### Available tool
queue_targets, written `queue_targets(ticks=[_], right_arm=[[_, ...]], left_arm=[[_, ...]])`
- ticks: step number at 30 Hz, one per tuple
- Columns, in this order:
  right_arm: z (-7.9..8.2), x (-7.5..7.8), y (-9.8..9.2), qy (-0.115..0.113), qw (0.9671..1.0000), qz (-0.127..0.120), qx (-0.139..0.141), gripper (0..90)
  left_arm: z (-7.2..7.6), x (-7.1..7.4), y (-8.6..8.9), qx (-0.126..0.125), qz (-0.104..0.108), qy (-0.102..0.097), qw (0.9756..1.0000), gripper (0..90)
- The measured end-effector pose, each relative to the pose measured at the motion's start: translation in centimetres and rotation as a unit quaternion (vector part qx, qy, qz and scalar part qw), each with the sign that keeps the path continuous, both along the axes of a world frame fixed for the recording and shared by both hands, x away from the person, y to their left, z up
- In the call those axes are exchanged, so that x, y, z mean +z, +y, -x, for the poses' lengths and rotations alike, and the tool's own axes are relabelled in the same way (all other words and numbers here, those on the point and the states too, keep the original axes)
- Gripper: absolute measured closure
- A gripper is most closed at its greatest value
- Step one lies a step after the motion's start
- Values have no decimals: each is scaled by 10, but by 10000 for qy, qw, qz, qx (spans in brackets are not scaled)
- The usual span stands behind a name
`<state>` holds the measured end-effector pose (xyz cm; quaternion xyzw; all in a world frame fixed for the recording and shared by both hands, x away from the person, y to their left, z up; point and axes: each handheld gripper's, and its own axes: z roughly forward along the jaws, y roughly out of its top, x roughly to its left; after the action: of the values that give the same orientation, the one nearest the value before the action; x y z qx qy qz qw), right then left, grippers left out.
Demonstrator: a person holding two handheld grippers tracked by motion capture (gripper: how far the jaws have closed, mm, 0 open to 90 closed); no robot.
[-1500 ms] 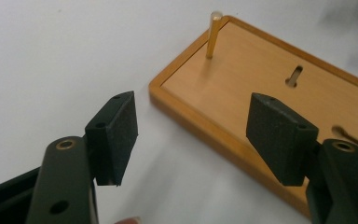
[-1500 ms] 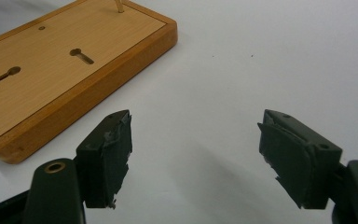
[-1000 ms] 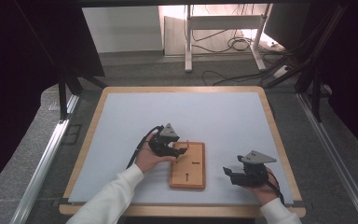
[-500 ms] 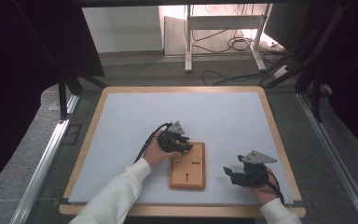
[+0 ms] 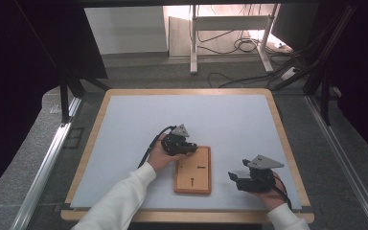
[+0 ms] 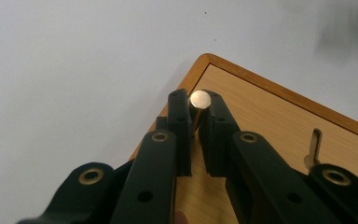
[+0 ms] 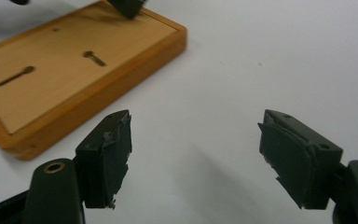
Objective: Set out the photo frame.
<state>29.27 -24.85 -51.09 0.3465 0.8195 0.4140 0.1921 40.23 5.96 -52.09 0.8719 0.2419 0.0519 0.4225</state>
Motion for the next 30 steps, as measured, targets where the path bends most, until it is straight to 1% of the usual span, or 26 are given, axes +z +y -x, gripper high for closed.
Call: queue_targets(ticks=[3,5,6,11,14,16,18,20,22,24,27,30], right_arm=[[4,2,7,-79,9997,5,228,238],[6,2,10,-113,9995,64,304,233],[7,2,12,-117,9993,86,336,231],[8,3,14,-117,9992,69,366,229],[9,4,15,-135,9991,48,388,229],[10,4,17,-152,9990,53,413,226],[12,5,20,-163,9987,69,473,223],[14,6,23,-174,9982,74,562,223],[16,7,28,-182,9978,84,628,219],[18,7,33,-202,9971,122,719,211],[23,7,41,-207,9960,220,838,202],[26,7,48,-192,9951,228,941,200]], left_arm=[[-1,0,0,1,-7,23,10000,840],[-2,0,1,-30,31,88,10000,839],[-2,-1,1,-21,82,114,9999,838],[-5,-1,2,-82,161,232,9996,833],[-8,-1,4,-133,199,372,9990,826],[-9,-1,4,-152,185,390,9990,825],[-10,0,4,-172,183,434,9987,823],[-13,-1,5,-190,253,547,9980,817],[-13,-1,6,-215,274,566,9978,813],[-13,-1,5,-217,237,568,9979,814],[-15,0,5,-242,228,591,9977,817],[-16,0,6,-266,222,615,9975,817]])
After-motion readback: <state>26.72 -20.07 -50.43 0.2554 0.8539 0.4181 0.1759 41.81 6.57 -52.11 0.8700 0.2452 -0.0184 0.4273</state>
